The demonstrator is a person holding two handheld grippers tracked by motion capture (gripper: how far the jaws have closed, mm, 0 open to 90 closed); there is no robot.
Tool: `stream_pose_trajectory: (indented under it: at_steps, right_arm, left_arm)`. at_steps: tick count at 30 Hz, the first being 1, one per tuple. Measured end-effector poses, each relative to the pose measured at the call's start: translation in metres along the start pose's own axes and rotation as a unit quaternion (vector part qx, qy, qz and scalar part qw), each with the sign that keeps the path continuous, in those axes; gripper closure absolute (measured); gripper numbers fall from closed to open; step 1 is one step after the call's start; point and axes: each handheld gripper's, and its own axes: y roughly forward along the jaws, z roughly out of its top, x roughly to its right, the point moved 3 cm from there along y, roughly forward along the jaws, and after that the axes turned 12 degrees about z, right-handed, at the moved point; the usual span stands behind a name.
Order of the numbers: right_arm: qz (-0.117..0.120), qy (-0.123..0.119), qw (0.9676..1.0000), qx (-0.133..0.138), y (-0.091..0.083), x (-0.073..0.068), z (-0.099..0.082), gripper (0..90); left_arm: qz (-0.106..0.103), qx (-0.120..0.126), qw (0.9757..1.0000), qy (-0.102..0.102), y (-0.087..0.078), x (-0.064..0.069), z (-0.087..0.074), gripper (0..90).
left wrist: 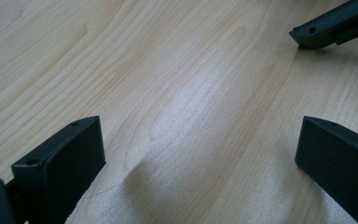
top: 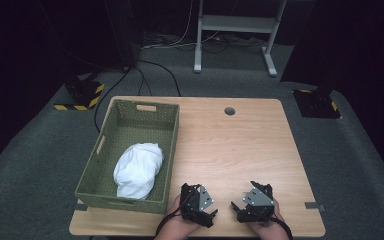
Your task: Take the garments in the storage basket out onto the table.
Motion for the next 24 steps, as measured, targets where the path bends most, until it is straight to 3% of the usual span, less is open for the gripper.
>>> stream_pose_trajectory:
  at_steps: [7,16,24]
  right_arm:
    - [0.011,0.01,0.9998,0.015,-0.0027,0.0022,-0.0004,0.6]
    - [0.013,0.003,0.9999,0.009,-0.0015,0.0009,-0.0002,0.8]
    - [0.018,-0.003,0.9998,0.003,-0.0005,-0.0004,0.0,0.7]
  left_arm:
    - [-0.009,-0.002,1.0,0.001,0.0007,-0.0002,0.0001,1.4]
    - [-0.02,0.011,0.9996,0.014,-0.0012,0.0005,-0.0002,1.7]
    - [-0.03,0.011,0.9995,0.001,-0.0057,-0.0033,-0.0004,0.7]
